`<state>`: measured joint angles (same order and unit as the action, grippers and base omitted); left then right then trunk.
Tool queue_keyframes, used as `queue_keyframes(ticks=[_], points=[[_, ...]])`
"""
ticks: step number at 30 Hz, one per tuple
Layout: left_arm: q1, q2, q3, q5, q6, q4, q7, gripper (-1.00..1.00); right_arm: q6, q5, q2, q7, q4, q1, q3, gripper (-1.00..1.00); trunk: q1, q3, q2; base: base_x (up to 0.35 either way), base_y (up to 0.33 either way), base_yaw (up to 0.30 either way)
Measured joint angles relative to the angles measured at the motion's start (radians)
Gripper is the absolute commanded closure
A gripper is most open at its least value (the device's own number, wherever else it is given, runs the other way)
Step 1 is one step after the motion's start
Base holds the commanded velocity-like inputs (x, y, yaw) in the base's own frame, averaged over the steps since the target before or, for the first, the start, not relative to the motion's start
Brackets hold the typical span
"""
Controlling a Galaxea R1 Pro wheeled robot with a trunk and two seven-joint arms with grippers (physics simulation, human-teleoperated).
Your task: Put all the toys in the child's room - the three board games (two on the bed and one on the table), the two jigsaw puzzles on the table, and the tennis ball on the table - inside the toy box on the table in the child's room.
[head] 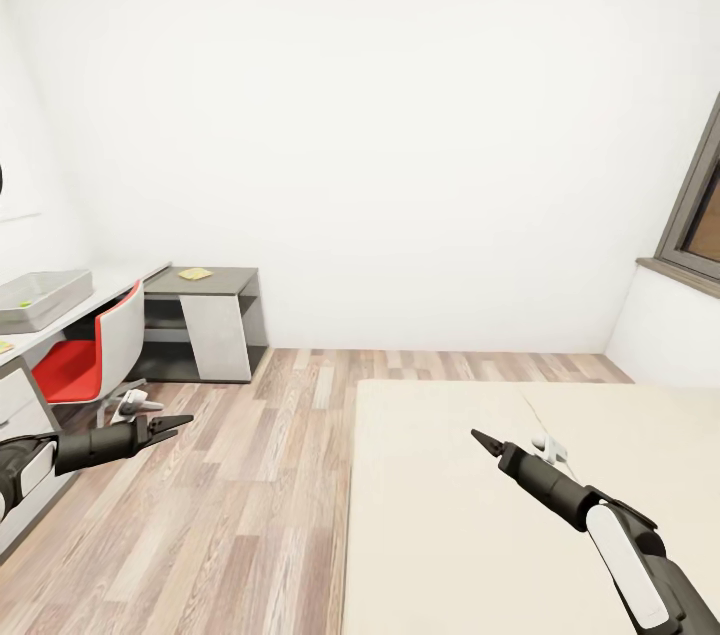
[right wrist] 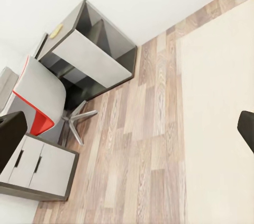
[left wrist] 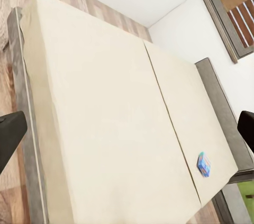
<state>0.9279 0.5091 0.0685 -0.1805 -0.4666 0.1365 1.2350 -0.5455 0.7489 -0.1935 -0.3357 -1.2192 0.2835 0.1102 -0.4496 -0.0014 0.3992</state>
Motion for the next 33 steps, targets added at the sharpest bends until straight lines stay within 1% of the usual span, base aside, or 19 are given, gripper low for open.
queue_keyframes(ticks=[6,9,13,17,19,20,21,23,24,27,28,30,33], points=[[0.000,-0.001,0.000,0.000,0.000,0.000,-0.001,-1.00,0.000,0.001,0.000,0.001,0.013,0.000,0.002,-1.00,0.000,0.000,0.000,0.000,0.000,0.000],[0.000,0.000,0.000,0.000,0.000,0.000,-0.001,-1.00,0.001,0.001,-0.004,0.000,0.050,0.002,0.005,-1.00,0.000,0.000,0.000,0.000,0.000,0.000],[0.000,0.000,-0.001,0.000,0.000,0.000,-0.001,-1.00,0.003,0.000,-0.015,-0.004,0.125,0.015,0.012,-1.00,0.000,0.000,0.000,0.000,0.000,0.000],[0.000,-0.001,0.000,0.000,0.000,0.000,-0.004,-1.00,0.037,-0.001,-0.025,-0.001,0.187,0.053,0.012,-1.00,0.000,0.000,0.000,0.000,0.000,0.000],[0.000,-0.003,0.000,0.001,0.000,0.000,-0.008,-1.00,0.062,-0.015,-0.030,0.001,0.242,0.087,0.007,-1.00,0.000,0.000,0.000,0.000,0.000,0.000],[0.000,-0.006,0.000,0.001,0.000,0.000,-0.010,-1.00,0.069,-0.026,-0.031,0.003,0.263,0.098,0.006,-1.00,0.000,0.000,0.000,0.000,0.000,0.000],[0.000,-0.013,0.000,0.002,0.000,0.000,-0.018,-1.00,0.079,-0.058,-0.032,0.008,0.311,0.117,0.006,-1.00,0.000,0.000,0.000,0.000,0.000,0.000],[0.000,-0.022,0.000,0.003,0.000,0.000,-0.034,-1.00,0.088,-0.102,-0.033,0.015,0.362,0.137,0.005,-1.00,0.000,0.000,0.000,0.000,0.000,0.000],[0.000,-0.031,-0.001,0.005,0.000,0.000,-0.057,-1.00,0.095,-0.150,-0.031,0.021,0.404,0.160,0.006,-1.00,0.000,0.000,0.000,0.000,0.000,0.000],[0.000,-0.042,0.000,0.006,0.000,0.000,-0.103,-1.00,0.101,-0.218,-0.025,0.029,0.441,0.187,0.006,-1.00,0.000,0.000,0.000,0.000,0.000,0.000],[0.000,-0.048,0.000,0.007,-0.001,0.000,-0.135,-1.00,0.104,-0.251,-0.023,0.031,0.454,0.197,0.006,-1.00,0.000,0.000,0.000,0.000,0.000,0.000],[0.000,-0.055,0.000,0.007,0.000,0.000,-0.179,-1.00,0.104,-0.281,-0.021,0.034,0.466,0.207,0.007,-1.00,0.000,0.000,0.000,0.000,0.000,0.000],[0.000,-0.063,0.001,0.007,-0.001,0.000,-0.216,-1.00,0.105,-0.300,-0.020,0.035,0.476,0.215,0.007,-1.00,0.000,0.000,0.000,0.000,0.000,0.000]])
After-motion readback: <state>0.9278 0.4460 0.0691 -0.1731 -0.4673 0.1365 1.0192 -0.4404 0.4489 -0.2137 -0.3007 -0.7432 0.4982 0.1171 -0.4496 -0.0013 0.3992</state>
